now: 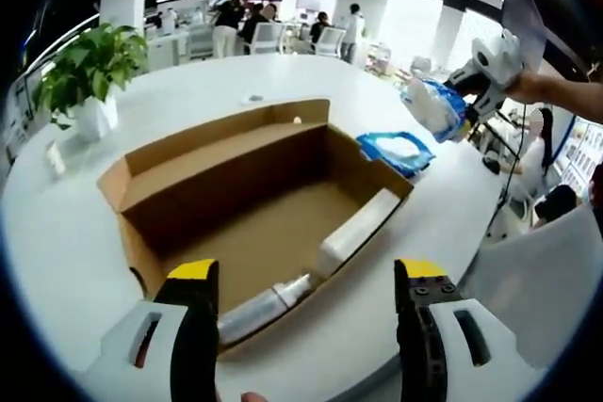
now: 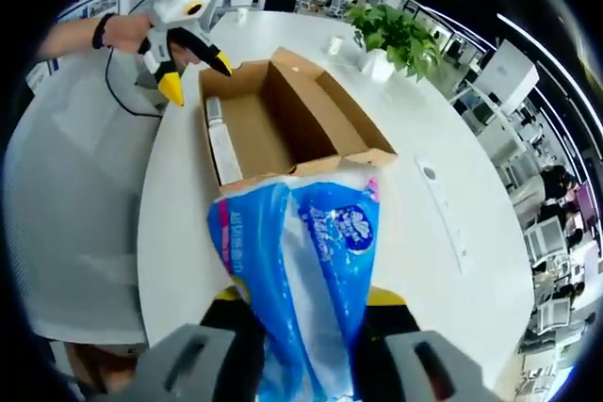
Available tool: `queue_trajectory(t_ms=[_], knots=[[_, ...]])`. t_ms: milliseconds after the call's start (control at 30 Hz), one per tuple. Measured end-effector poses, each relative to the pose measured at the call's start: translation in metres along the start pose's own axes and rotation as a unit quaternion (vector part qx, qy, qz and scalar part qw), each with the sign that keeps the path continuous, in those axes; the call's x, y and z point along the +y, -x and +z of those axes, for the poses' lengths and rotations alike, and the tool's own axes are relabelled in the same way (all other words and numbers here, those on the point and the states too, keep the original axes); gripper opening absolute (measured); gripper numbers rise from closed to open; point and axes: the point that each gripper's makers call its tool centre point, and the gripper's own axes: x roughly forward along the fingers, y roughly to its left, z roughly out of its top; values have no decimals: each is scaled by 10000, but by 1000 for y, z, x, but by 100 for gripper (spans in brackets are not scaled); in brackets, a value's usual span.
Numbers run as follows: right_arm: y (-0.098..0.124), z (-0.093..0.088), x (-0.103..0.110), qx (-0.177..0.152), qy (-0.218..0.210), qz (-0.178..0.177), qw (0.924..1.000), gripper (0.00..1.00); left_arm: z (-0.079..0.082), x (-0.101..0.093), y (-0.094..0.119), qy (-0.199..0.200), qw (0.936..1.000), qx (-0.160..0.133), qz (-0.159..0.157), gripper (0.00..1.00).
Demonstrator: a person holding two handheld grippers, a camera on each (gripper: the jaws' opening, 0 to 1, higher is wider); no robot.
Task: Operate the shoe box by opening the lid, removing the specified soft item, and placing it in the target area until the item is outside and the box remains undamaged.
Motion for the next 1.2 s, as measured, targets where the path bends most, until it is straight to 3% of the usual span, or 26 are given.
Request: queue_trajectory(t_ms=[467, 1200], knots=[[16, -53, -6, 228, -226, -67, 9995, 34, -4, -10, 0, -76, 9999, 104, -32, 78], [30, -120, -10, 511, -519, -104, 9973, 34, -4, -18, 2, -127, 9998, 68, -101, 79]])
